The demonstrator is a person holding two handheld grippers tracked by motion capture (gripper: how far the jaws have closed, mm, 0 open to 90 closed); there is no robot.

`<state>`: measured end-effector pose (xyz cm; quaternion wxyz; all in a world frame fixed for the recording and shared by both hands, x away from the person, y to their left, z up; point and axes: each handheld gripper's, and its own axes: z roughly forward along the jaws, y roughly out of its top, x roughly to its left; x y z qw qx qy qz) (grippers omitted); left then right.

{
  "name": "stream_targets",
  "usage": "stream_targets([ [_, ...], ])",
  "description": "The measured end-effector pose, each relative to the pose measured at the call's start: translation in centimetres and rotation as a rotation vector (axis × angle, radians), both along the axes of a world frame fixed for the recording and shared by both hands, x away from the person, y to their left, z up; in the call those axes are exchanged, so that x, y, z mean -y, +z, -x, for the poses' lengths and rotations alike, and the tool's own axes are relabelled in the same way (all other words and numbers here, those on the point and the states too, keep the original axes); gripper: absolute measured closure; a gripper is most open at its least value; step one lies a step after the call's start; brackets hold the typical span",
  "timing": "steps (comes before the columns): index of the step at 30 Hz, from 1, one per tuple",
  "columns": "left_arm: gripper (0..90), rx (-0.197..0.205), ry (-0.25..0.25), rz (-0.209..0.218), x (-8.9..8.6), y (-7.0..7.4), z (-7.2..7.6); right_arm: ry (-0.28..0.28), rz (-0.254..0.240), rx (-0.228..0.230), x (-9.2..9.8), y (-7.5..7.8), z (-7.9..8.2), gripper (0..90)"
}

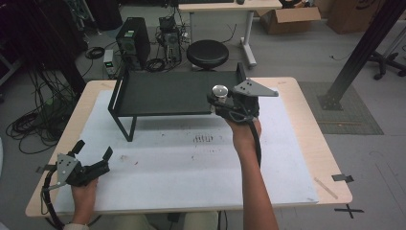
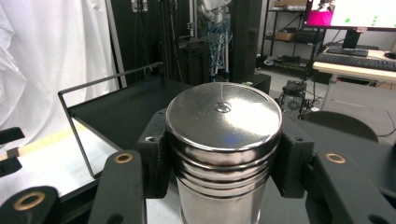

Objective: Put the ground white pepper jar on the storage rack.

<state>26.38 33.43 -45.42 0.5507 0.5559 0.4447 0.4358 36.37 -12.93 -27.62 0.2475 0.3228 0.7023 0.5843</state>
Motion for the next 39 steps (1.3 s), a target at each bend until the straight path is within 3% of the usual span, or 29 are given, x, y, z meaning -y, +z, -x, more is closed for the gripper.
stream_targets([
  [9,0.4,-0.001,0.0,0.001,0.0,0.0,0.0,0.021,0.008,0.004,-1.9,1.6,-2.5,48.9],
  [18,0.5,0.001,0.0,0.001,0.0,0.0,0.0,0.03,0.037,-0.008,-3.8,2.0,-4.9,48.9],
  [32,0.5,0.001,-0.001,0.003,0.0,0.0,0.0,-0.037,0.054,-0.054,-5.7,0.6,-9.2,48.9],
  [39,0.5,0.001,-0.001,0.002,0.0,0.0,0.0,-0.068,0.052,-0.135,-6.6,-1.3,-11.3,48.9],
])
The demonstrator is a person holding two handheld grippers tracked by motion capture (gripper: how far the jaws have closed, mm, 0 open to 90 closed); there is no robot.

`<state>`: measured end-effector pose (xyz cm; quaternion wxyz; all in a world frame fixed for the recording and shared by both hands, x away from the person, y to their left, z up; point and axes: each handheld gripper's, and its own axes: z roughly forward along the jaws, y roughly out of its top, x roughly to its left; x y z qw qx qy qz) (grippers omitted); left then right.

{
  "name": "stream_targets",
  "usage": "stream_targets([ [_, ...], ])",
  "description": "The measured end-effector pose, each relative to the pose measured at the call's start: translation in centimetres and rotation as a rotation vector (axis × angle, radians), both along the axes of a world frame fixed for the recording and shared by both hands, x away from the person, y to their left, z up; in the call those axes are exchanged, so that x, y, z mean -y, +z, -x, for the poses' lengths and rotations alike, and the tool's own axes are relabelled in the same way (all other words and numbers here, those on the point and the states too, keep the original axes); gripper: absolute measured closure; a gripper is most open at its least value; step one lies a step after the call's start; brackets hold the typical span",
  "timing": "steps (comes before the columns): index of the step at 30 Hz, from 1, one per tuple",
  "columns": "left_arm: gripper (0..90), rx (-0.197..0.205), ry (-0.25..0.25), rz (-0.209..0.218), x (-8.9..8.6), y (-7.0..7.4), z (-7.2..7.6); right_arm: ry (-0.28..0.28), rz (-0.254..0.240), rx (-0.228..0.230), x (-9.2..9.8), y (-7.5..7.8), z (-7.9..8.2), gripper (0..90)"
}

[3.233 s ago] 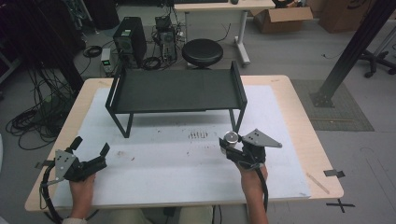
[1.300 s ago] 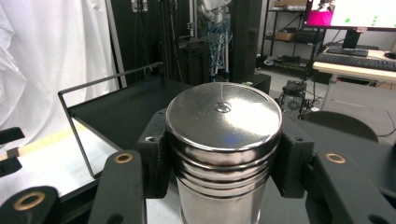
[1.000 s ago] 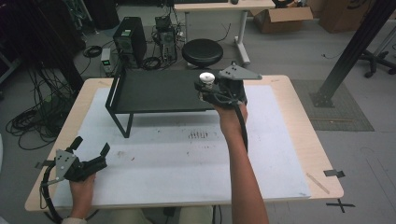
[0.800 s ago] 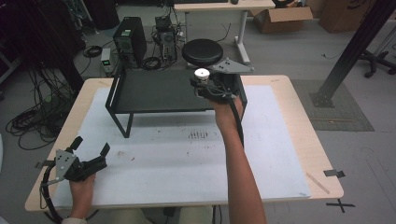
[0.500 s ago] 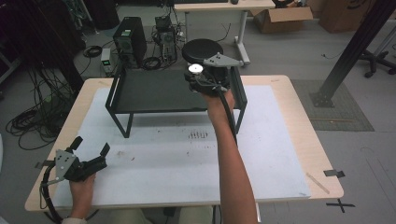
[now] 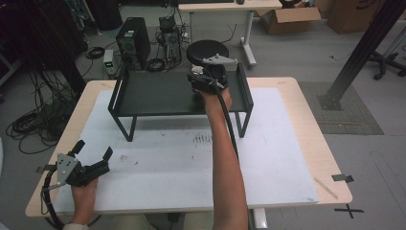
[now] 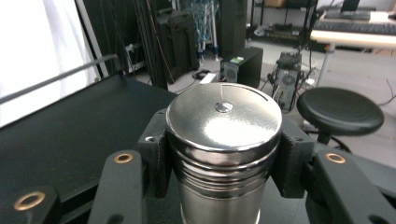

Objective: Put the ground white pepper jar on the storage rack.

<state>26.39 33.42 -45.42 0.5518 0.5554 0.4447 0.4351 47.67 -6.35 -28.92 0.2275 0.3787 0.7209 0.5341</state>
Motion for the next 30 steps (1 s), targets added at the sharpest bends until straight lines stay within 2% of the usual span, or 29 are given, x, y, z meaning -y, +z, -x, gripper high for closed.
stream_targets([
  [6,0.4,0.0,0.0,-0.002,0.0,0.0,0.0,-0.007,0.001,-0.038,-0.5,-1.0,-0.8,48.9],
  [13,0.5,-0.002,-0.001,-0.001,0.0,0.0,0.0,0.002,0.035,-0.045,-0.8,-1.0,-1.2,48.8],
  [18,0.5,-0.001,0.0,-0.001,0.0,0.0,0.0,0.01,0.035,-0.062,-0.9,-1.0,-1.3,48.7],
  [28,0.5,-0.001,-0.001,0.0,0.0,0.0,0.0,0.015,0.046,-0.06,-1.0,-1.0,-1.2,48.1],
  [29,0.5,-0.001,-0.001,0.001,0.0,0.0,0.0,0.015,0.035,-0.06,-0.9,-1.0,-1.2,44.5],
  [30,0.5,-0.001,-0.001,0.001,0.0,0.0,0.0,0.015,0.035,-0.06,-0.9,-1.0,-1.2,44.5],
])
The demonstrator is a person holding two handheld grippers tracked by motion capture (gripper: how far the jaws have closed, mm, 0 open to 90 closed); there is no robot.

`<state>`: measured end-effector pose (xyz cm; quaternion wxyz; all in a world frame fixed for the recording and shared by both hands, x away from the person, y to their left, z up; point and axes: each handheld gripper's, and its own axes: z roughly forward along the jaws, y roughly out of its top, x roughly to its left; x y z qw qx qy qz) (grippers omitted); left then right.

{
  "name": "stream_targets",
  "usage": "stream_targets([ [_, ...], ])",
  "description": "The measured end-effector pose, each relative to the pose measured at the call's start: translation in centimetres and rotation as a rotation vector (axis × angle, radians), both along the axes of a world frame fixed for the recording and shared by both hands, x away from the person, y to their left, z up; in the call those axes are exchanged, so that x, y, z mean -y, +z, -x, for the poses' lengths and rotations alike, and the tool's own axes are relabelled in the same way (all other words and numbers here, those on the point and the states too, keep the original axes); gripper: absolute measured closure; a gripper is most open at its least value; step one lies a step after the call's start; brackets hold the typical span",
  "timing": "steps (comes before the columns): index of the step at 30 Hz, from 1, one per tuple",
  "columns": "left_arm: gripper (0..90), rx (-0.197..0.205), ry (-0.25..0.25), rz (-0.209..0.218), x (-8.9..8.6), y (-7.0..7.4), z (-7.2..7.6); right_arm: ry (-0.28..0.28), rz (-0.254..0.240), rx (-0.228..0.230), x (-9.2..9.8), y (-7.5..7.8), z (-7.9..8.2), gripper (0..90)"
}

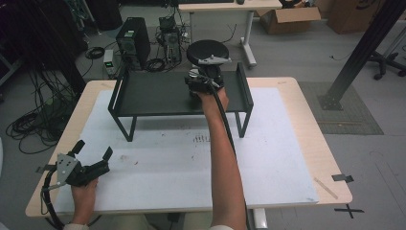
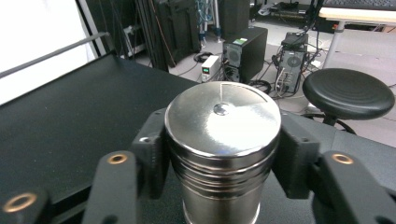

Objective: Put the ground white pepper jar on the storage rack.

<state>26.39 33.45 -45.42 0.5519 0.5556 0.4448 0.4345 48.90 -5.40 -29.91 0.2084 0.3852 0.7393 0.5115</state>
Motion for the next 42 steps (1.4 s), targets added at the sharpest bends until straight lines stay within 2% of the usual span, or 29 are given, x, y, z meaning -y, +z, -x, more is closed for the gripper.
stream_targets([
  [11,0.5,0.0,0.0,0.0,0.0,0.0,0.0,-0.02,-0.038,0.021,0.4,0.1,0.3,25.6],
  [13,0.5,0.0,0.0,0.0,0.0,0.0,0.0,-0.035,-0.047,0.041,0.5,0.3,0.6,20.6],
  [14,0.5,0.0,0.0,0.0,0.0,0.0,0.0,-0.048,-0.053,0.067,0.6,0.5,0.9,16.7],
  [21,0.5,-0.002,0.0,-0.002,0.0,0.0,0.0,-0.08,-0.079,0.105,1.5,1.2,1.6,6.4],
  [24,0.4,-0.001,0.0,-0.002,0.0,0.0,0.0,-0.085,-0.094,0.12,2.0,1.6,2.1,3.6],
  [33,0.5,0.0,0.0,-0.003,0.0,0.0,0.0,-0.091,-0.085,0.156,3.4,3.0,4.0,0.0],
  [42,0.5,0.0,0.0,-0.002,0.0,0.0,0.0,-0.051,-0.114,0.207,5.3,3.9,6.6,0.0],
])
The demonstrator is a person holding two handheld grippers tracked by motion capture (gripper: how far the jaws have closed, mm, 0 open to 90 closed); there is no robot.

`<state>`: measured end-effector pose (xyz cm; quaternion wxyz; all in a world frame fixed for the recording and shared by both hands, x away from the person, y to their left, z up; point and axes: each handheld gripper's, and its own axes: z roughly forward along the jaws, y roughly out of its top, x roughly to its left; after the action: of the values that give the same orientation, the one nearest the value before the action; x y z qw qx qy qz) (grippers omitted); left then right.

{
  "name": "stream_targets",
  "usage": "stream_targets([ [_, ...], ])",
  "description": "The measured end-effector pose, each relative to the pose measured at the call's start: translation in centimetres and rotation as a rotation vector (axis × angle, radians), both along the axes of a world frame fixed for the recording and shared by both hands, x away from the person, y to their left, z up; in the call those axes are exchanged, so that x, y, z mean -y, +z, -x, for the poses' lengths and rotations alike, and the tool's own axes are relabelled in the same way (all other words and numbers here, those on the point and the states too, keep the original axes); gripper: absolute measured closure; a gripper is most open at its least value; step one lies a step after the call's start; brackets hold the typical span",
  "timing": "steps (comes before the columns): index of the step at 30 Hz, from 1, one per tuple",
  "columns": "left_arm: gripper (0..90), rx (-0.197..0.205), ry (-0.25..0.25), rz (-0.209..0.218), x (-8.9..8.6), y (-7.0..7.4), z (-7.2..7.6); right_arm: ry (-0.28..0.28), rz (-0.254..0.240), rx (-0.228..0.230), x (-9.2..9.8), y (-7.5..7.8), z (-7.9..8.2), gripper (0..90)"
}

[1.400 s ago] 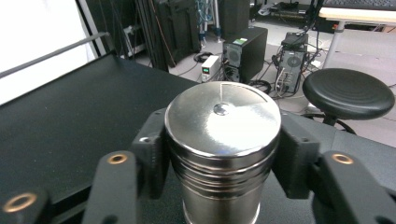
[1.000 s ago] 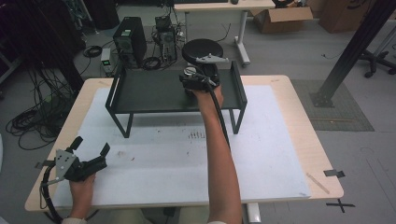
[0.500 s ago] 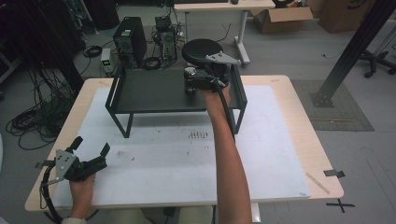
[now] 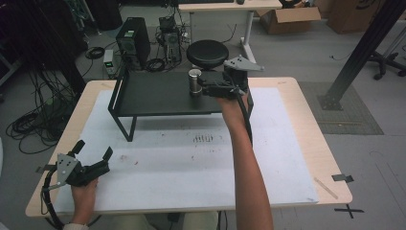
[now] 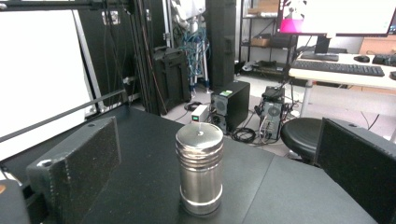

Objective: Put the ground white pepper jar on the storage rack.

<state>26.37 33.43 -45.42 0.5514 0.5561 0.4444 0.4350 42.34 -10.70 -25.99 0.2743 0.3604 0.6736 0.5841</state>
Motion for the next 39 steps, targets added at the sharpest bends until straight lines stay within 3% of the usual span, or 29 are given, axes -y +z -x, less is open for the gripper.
stream_targets([
  [18,0.5,0.001,0.0,-0.002,0.0,0.0,0.0,-0.013,0.001,0.066,3.1,-1.3,4.4,0.0],
  [39,0.5,0.002,0.001,-0.003,0.0,0.0,0.0,-0.055,-0.037,0.101,6.5,-4.6,8.5,0.0],
])
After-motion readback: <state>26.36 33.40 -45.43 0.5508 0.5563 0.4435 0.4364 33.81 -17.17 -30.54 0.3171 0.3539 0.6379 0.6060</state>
